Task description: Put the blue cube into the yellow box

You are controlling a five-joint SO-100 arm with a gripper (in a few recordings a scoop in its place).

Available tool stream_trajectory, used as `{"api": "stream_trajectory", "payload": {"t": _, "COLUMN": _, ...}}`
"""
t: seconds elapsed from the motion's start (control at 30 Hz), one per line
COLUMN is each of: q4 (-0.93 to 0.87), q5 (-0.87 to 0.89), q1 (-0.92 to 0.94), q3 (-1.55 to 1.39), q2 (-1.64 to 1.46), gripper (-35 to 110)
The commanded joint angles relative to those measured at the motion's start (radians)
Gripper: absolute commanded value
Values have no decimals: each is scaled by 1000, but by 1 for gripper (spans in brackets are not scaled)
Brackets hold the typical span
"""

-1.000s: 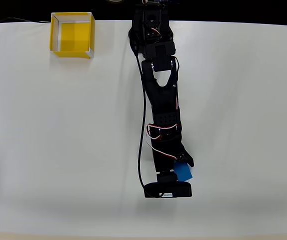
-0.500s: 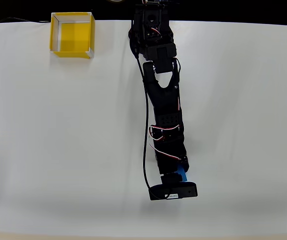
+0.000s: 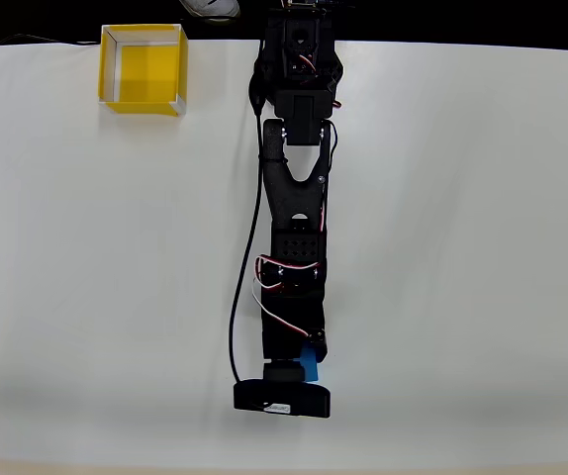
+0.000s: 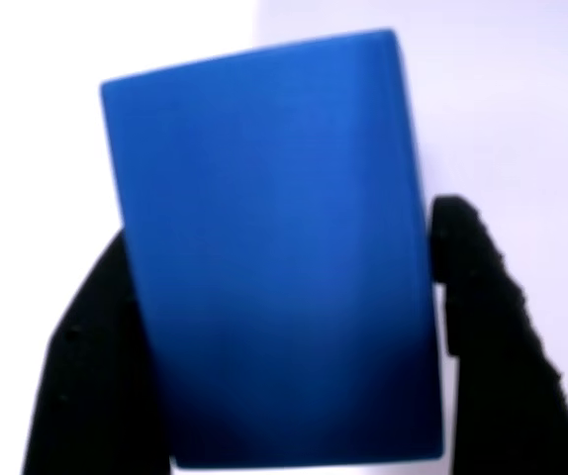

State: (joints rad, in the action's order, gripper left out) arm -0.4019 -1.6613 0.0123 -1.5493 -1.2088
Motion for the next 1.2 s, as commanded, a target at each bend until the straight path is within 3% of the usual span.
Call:
{"api": "stream_trajectory", "payload": {"t": 0.0, "q4": -43, "q5": -41, "q1": 163, "q3": 222, "q2": -216, "gripper": 9}}
{"api": "stream_trajectory", "payload": {"t": 0.2, "q4": -97, "q5": -75, "q1": 410, "q3": 230, "q2": -290, "gripper": 9}}
{"api": "stream_trajectory", "payload": {"t": 0.63, "q4": -472, "q5": -57, "q1": 911, "q3": 6, "q2": -650, "gripper": 8}}
{"api": "stream_trajectory", "payload": {"t": 1.17, "q4": -635, "q5": -46, "q1": 1396, "q3": -359, "q2": -953, "gripper": 8}}
